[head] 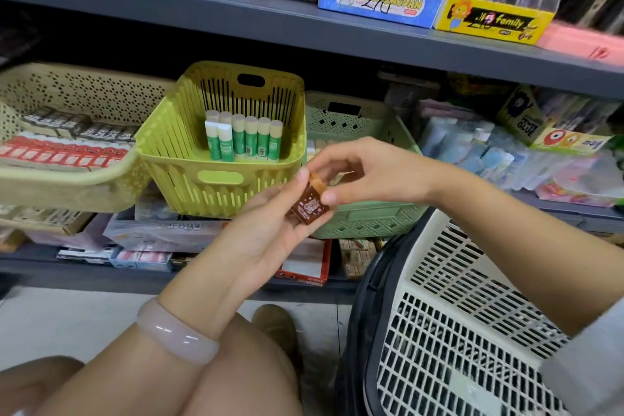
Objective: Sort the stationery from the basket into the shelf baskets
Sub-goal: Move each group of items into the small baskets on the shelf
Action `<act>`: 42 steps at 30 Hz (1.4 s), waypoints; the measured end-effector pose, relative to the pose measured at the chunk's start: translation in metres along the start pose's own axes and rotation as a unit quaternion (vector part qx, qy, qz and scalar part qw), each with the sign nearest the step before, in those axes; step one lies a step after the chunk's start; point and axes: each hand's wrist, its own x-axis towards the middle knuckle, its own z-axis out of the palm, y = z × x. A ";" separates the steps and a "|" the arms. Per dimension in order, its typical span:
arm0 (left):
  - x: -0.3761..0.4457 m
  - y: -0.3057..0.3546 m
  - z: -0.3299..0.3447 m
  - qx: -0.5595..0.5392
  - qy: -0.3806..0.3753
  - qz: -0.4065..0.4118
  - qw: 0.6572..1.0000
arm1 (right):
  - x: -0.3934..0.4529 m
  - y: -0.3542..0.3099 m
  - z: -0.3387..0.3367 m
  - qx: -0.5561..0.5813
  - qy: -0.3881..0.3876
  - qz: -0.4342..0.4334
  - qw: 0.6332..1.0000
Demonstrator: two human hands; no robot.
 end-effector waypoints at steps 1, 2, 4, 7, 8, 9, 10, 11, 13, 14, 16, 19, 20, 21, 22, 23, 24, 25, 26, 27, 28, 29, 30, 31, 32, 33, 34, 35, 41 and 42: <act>-0.001 0.000 0.000 0.004 -0.008 -0.004 1.000 | -0.001 0.002 0.000 0.017 0.001 0.004 1.000; -0.001 -0.001 -0.001 0.013 -0.012 -0.007 1.000 | -0.001 0.005 -0.002 0.046 0.009 0.012 0.999; -0.001 0.000 -0.004 0.057 -0.001 -0.008 0.998 | 0.000 0.013 -0.009 0.104 0.074 0.036 0.991; 0.000 0.002 -0.011 0.162 0.044 0.008 0.986 | 0.009 0.032 -0.024 0.101 0.245 0.127 0.956; 0.000 0.002 -0.012 0.193 0.056 0.017 0.980 | 0.014 0.040 -0.027 0.059 0.279 0.178 0.942; 0.000 0.001 -0.013 0.217 0.063 0.026 0.974 | 0.019 0.047 -0.028 0.005 0.287 0.229 0.930; -0.001 0.001 -0.014 0.234 0.067 0.034 0.969 | 0.024 0.052 -0.028 -0.047 0.273 0.270 0.922; -0.001 0.000 -0.013 0.245 0.068 0.039 0.966 | 0.029 0.056 -0.026 -0.089 0.249 0.297 0.918; -0.001 0.000 -0.013 0.257 0.066 0.045 0.963 | 0.039 0.059 -0.019 -0.139 0.210 0.324 0.912; -0.001 0.000 -0.013 0.260 0.064 0.046 0.962 | 0.043 0.059 -0.014 -0.161 0.197 0.330 0.909; -0.001 0.000 -0.013 0.267 0.058 0.047 0.961 | 0.049 0.058 -0.006 -0.188 0.176 0.326 0.910; -0.002 0.000 -0.014 0.274 0.052 0.052 0.959 | 0.050 0.058 0.002 -0.130 0.182 0.300 0.927; -0.003 0.000 -0.013 0.277 0.052 0.055 0.958 | 0.048 0.058 0.002 -0.103 0.193 0.293 0.931; -0.004 0.000 -0.013 0.281 0.051 0.059 0.956 | 0.043 0.058 0.000 -0.079 0.204 0.287 0.933; -0.006 0.000 -0.013 0.289 0.052 0.064 0.954 | 0.037 0.057 -0.003 -0.061 0.212 0.277 0.935; -0.009 -0.001 -0.012 0.299 0.052 0.070 0.950 | 0.030 0.055 -0.007 -0.052 0.220 0.262 0.938; -0.012 -0.002 -0.010 0.309 0.049 0.077 0.947 | 0.019 0.052 -0.011 -0.049 0.227 0.245 0.941; -0.015 -0.004 -0.008 0.320 0.042 0.082 0.943 | 0.008 0.048 -0.014 -0.047 0.233 0.227 0.944; -0.018 -0.007 -0.004 0.333 0.032 0.085 0.938 | -0.006 0.043 -0.017 -0.041 0.234 0.210 0.948; -0.020 -0.012 0.001 0.348 0.019 0.087 0.933 | -0.022 0.039 -0.018 -0.032 0.233 0.193 0.953; -0.023 -0.018 0.008 0.361 0.005 0.086 0.929 | -0.039 0.035 -0.019 -0.021 0.227 0.176 0.958; -0.025 -0.025 0.015 0.368 -0.010 0.081 0.926 | -0.057 0.031 -0.018 -0.015 0.221 0.161 0.962; -0.026 -0.035 0.023 0.372 -0.026 0.071 0.925 | -0.076 0.028 -0.018 -0.015 0.220 0.148 0.964; -0.028 -0.047 0.032 0.376 -0.044 0.059 0.924 | -0.096 0.027 -0.017 -0.018 0.225 0.138 0.964; -0.029 -0.060 0.042 0.383 -0.060 0.046 0.921 | -0.117 0.027 -0.016 -0.020 0.237 0.132 0.962; -0.031 -0.073 0.050 0.397 -0.076 0.035 0.914 | -0.137 0.031 -0.014 -0.021 0.254 0.133 0.958; -0.032 -0.087 0.058 0.417 -0.091 0.025 0.904 | -0.158 0.039 -0.012 -0.022 0.272 0.143 0.951; -0.032 -0.102 0.065 0.438 -0.106 0.015 0.893 | -0.179 0.049 -0.008 -0.027 0.284 0.163 0.944; -0.029 -0.176 0.071 0.616 -0.207 -0.032 0.760 | -0.305 0.150 0.045 -0.186 0.032 0.359 0.914; -0.028 -0.184 0.066 0.650 -0.223 -0.043 0.725 | -0.322 0.164 0.056 -0.201 -0.027 0.382 0.902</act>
